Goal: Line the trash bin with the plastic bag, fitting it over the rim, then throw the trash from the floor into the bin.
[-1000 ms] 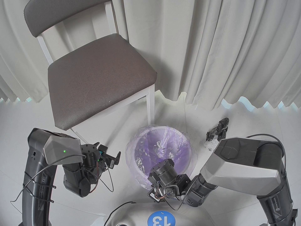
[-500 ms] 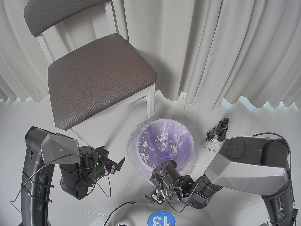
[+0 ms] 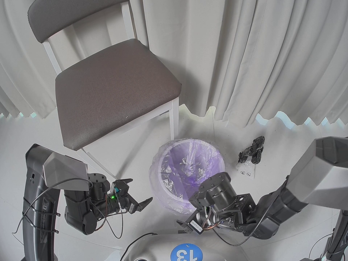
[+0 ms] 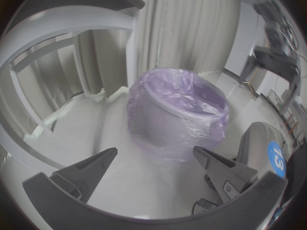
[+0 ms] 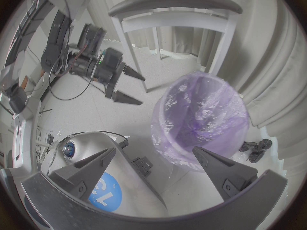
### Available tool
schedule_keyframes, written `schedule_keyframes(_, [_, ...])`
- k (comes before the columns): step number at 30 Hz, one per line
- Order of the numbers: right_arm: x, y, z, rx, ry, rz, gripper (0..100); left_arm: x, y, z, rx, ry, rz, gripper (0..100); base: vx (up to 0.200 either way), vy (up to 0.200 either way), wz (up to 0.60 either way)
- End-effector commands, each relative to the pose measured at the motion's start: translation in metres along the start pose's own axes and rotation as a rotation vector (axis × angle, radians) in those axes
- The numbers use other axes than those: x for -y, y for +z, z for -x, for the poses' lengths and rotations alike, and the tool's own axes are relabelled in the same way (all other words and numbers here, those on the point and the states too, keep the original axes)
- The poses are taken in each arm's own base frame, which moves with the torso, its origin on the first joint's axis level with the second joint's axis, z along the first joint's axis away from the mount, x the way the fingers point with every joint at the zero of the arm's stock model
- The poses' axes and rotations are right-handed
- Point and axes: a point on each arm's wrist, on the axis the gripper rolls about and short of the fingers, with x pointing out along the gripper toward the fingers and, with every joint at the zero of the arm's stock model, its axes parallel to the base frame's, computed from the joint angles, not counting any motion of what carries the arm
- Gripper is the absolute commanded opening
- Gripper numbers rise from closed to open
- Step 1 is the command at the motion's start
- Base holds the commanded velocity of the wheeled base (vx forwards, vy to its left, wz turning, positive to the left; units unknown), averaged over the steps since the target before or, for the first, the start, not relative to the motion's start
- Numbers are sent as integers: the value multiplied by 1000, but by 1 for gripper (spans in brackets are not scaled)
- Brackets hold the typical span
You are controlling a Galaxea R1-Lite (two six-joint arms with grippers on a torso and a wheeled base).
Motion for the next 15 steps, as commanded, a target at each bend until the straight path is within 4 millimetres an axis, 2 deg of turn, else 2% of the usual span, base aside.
schedule_keyframes(1, [23,13,25,70,-54,-46,100,8,-3,-5,19,-59,-47,100,0,0,0])
schedule_keyframes(9, [86,11,41,99,-206,-164,100,30,2,-40,80,-122,-94,100,0,0,0])
schedule_keyframes(11, [90,10,42,100,-217,-173,100,31,2,-42,82,-124,-94,100,0,0,0])
schedule_keyframes(15, [115,-1,45,76,-281,-224,100,40,5,-54,77,-135,-90,100,0,0,0])
